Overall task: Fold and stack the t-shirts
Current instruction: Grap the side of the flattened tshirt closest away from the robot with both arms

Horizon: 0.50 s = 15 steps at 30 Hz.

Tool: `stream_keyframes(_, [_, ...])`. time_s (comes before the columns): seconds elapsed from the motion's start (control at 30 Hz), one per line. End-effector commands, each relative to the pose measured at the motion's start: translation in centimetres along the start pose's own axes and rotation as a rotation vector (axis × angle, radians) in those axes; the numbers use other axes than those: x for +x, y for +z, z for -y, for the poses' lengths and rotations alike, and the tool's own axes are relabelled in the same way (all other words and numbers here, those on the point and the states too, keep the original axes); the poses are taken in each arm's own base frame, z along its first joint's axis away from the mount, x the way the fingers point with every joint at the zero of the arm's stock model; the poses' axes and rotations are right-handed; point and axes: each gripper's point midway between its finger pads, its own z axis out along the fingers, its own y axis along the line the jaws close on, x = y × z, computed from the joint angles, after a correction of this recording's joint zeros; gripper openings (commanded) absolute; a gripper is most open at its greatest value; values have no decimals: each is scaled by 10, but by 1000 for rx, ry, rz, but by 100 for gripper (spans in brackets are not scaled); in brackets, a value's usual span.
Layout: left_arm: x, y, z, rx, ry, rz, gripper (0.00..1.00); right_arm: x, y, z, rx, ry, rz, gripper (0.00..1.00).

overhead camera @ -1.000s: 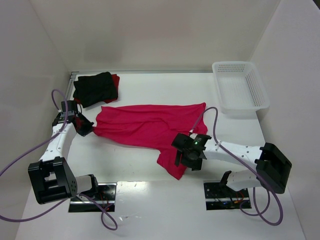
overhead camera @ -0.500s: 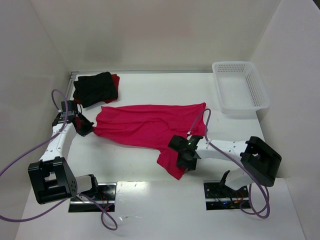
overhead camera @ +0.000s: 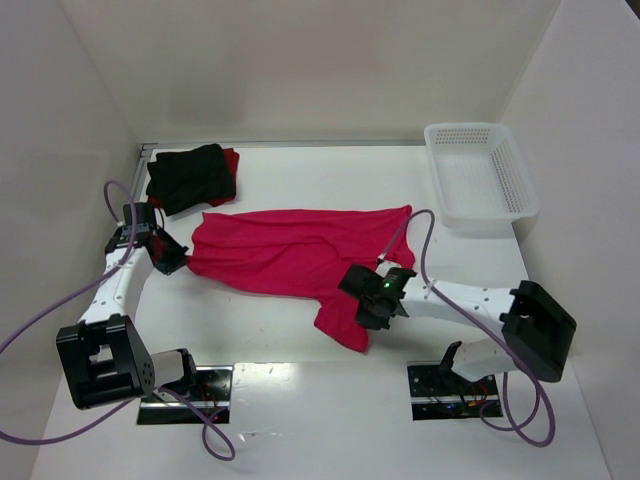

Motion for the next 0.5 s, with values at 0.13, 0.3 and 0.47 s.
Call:
stream_keyframes(0.13, [-18,-18,15,70,21,67,0,-57,-68,-34,-176,104,192,0])
stream_keyframes(0.3, [-26,-26,29,129,50,91,0,-106,-83,-35,-190,124,280,0])
stream_keyframes(0.47, [-43,-26,41,153,84,129,0,-153,-84,-27,-192,169,358,0])
